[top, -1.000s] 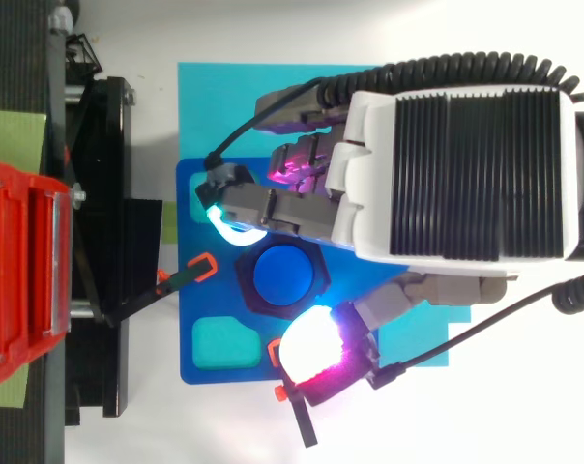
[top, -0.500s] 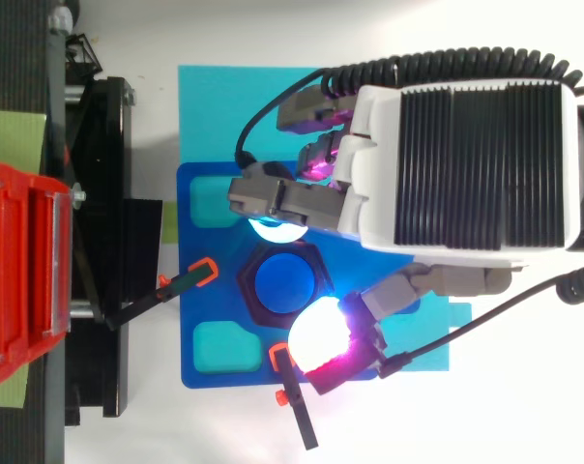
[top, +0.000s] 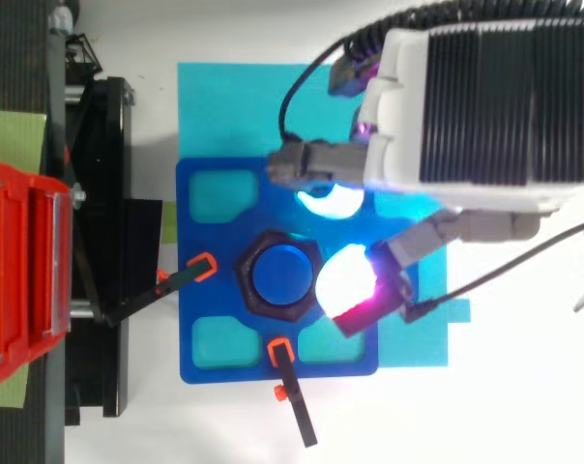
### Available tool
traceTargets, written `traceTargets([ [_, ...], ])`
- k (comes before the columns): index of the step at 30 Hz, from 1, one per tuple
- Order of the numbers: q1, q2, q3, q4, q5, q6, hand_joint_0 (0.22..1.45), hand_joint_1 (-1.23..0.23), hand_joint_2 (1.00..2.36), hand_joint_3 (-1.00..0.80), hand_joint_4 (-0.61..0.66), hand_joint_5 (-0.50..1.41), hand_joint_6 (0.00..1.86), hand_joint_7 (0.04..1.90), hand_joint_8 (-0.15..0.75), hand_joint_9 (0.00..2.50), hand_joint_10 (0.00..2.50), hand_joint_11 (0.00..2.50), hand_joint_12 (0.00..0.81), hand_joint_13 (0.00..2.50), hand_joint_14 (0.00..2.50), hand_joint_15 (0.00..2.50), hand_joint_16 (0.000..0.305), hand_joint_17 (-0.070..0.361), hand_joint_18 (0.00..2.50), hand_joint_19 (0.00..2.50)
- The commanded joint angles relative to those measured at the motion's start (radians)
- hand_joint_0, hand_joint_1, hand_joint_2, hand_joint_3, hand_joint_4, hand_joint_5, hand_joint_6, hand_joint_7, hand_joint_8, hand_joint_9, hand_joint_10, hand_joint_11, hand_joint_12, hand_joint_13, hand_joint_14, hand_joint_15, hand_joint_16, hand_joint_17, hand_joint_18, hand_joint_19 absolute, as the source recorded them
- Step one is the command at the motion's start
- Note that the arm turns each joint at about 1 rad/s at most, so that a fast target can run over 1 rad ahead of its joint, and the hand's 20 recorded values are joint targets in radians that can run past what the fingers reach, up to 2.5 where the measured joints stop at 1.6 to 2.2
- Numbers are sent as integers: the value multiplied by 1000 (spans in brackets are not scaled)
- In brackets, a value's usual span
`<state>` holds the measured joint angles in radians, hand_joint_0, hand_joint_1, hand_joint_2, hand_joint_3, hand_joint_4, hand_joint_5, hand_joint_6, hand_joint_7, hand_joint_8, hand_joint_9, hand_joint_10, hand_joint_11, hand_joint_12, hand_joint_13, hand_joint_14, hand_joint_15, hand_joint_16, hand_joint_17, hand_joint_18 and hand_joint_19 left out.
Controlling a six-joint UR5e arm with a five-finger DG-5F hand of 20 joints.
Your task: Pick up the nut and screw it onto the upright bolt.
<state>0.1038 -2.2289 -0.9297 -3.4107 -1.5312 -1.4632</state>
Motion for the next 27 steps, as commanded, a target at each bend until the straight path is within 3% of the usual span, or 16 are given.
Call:
traceTargets([
  [1, -16, 0, 31, -55, -1, -19, 533, -360, 1000, -500, 57, 87, 565, 1393, 211, 1708, 0, 42, 109, 1210, 0, 0, 7, 16, 903, 134],
  [4, -26, 0, 57, -91, -4, -28, 532, -357, 1000, -500, 89, 81, 501, 1501, 228, 1674, 0, 62, 122, 1171, 0, 0, 9, 20, 860, 130],
  [10, -38, 0, 84, -104, -35, -29, 524, -346, 1000, -500, 186, 1, 505, 1142, 233, 1518, 0, 45, 139, 1092, 0, 0, 13, 28, 810, 139],
  [16, -35, -2, 83, -48, -41, -26, 520, -345, 1000, -500, 198, -42, 503, 810, 218, 1430, 2, 0, 140, 1048, 0, 0, 15, 34, 768, 136],
  [27, 4, -2, -11, 125, -32, 27, 511, -341, 1000, -500, 182, -70, 501, 641, 187, 1230, 0, 0, 142, 953, 0, 0, 17, 39, 674, 106],
])
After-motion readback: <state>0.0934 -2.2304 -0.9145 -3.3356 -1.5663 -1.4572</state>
